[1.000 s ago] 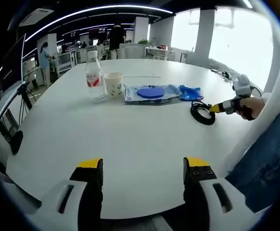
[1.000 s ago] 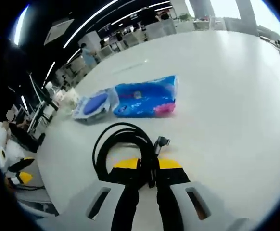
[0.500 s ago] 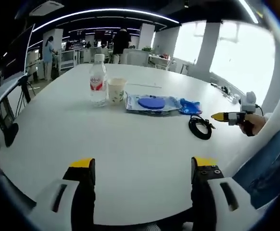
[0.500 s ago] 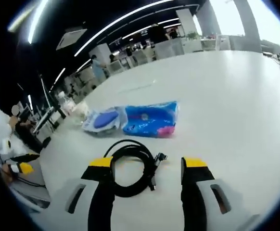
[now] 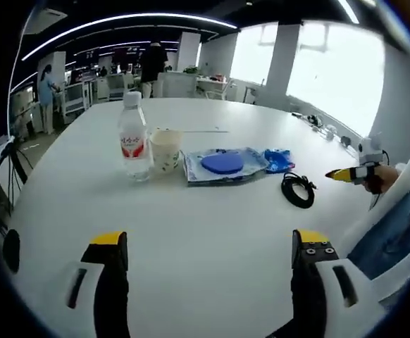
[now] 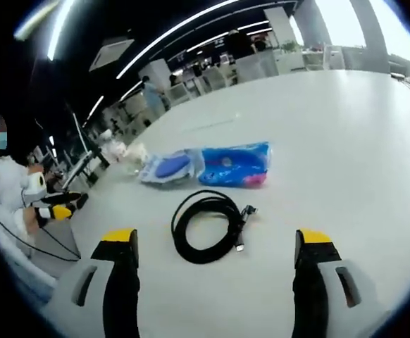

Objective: Arrange the tabletop items into an orderly group along one side of the table until the central work area is clear of visible clutter.

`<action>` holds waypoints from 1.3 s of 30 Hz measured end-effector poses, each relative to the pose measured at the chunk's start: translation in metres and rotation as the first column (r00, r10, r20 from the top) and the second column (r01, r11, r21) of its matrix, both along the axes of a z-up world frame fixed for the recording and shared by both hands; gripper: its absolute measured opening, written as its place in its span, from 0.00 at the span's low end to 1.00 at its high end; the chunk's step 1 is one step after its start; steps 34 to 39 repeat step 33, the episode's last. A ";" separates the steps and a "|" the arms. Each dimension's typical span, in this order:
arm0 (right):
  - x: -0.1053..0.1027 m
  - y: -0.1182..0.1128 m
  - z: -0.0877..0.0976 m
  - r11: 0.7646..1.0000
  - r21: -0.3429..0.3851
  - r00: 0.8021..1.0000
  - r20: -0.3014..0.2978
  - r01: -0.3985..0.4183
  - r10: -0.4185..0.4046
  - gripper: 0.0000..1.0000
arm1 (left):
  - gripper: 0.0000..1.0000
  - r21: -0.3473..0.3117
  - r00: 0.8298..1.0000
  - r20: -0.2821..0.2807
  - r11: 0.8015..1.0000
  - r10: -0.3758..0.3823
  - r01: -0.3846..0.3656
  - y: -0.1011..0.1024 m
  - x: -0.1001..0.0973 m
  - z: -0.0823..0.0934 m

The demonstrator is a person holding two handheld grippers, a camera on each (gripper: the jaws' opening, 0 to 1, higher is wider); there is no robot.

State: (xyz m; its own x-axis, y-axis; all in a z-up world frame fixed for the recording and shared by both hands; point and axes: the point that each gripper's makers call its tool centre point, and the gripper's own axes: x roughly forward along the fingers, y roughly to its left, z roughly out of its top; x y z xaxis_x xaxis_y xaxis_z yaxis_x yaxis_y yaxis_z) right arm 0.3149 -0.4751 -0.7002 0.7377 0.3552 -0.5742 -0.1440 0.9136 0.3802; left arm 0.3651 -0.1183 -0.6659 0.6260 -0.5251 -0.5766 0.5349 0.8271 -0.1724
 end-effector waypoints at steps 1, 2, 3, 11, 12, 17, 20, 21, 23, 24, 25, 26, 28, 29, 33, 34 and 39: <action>-0.004 -0.001 0.001 1.000 0.002 1.000 -0.004 0.003 -0.003 0.93 | 1.00 0.002 1.000 0.001 1.000 -0.012 0.012 0.001 0.002 0.001; -0.005 -0.002 0.002 1.000 0.003 1.000 -0.006 0.005 -0.005 0.94 | 1.00 0.003 1.000 0.002 1.000 -0.016 0.016 0.000 0.002 0.001; -0.009 -0.001 0.005 1.000 0.010 1.000 -0.015 0.009 -0.009 0.96 | 1.00 0.004 1.000 0.003 1.000 -0.022 0.022 0.000 0.003 0.002; -0.031 0.004 0.018 0.999 0.032 0.999 -0.046 0.003 -0.002 0.99 | 1.00 0.023 0.997 -0.035 0.997 -0.072 0.072 0.002 -0.001 -0.005; -0.034 0.005 0.019 0.999 0.047 0.999 -0.049 0.014 -0.012 0.99 | 1.00 0.026 0.996 -0.041 0.997 -0.074 0.075 0.002 -0.003 -0.006; -0.043 0.008 0.015 0.998 0.062 0.998 -0.066 0.022 -0.018 0.99 | 1.00 0.032 0.995 -0.068 0.996 -0.076 0.078 0.005 -0.009 -0.010; -0.046 0.009 0.012 0.996 0.088 0.997 -0.080 0.030 -0.023 0.99 | 1.00 0.038 0.995 -0.068 0.996 -0.073 0.076 0.006 -0.011 -0.011; -0.046 0.009 0.010 0.995 0.094 0.996 -0.085 0.034 -0.026 0.99 | 1.00 0.041 0.995 -0.068 0.996 -0.072 0.075 0.007 -0.012 -0.011; -0.046 0.009 0.009 0.995 0.093 0.996 -0.090 0.033 -0.025 0.99 | 1.00 0.043 0.995 -0.067 0.996 -0.071 0.074 0.008 -0.013 -0.011; -0.046 0.009 0.009 0.995 0.092 0.996 -0.091 0.033 -0.025 0.99 | 1.00 0.044 0.995 -0.069 0.996 -0.069 0.072 0.009 -0.013 -0.011; -0.045 0.009 0.009 0.995 0.095 0.996 -0.089 0.035 -0.027 0.99 | 1.00 0.043 0.995 -0.069 0.997 -0.065 0.068 0.010 -0.014 -0.010; -0.044 0.010 0.010 0.994 0.099 0.996 -0.087 0.036 -0.028 0.99 | 1.00 0.042 0.996 -0.070 0.997 -0.062 0.065 0.011 -0.014 -0.010; -0.042 0.009 0.011 0.993 0.109 0.996 -0.084 0.040 -0.031 0.98 | 1.00 0.044 0.996 -0.072 0.997 -0.056 0.060 0.013 -0.015 -0.011; -0.042 0.010 0.010 0.993 0.110 0.996 -0.084 0.040 -0.031 0.98 | 1.00 0.044 0.996 -0.072 0.997 -0.055 0.058 0.013 -0.016 -0.011; -0.041 0.010 0.008 0.993 0.114 0.996 -0.089 0.041 -0.031 0.97 | 1.00 0.048 0.996 -0.076 0.997 -0.049 0.052 0.017 -0.017 -0.012; -0.041 0.010 0.008 0.993 0.114 0.996 -0.089 0.041 -0.031 0.97 | 1.00 0.048 0.996 -0.076 0.997 -0.049 0.052 0.017 -0.017 -0.012; -0.041 0.010 0.008 0.993 0.114 0.996 -0.089 0.041 -0.031 0.97 | 1.00 0.048 0.996 -0.076 0.997 -0.049 0.052 0.017 -0.017 -0.012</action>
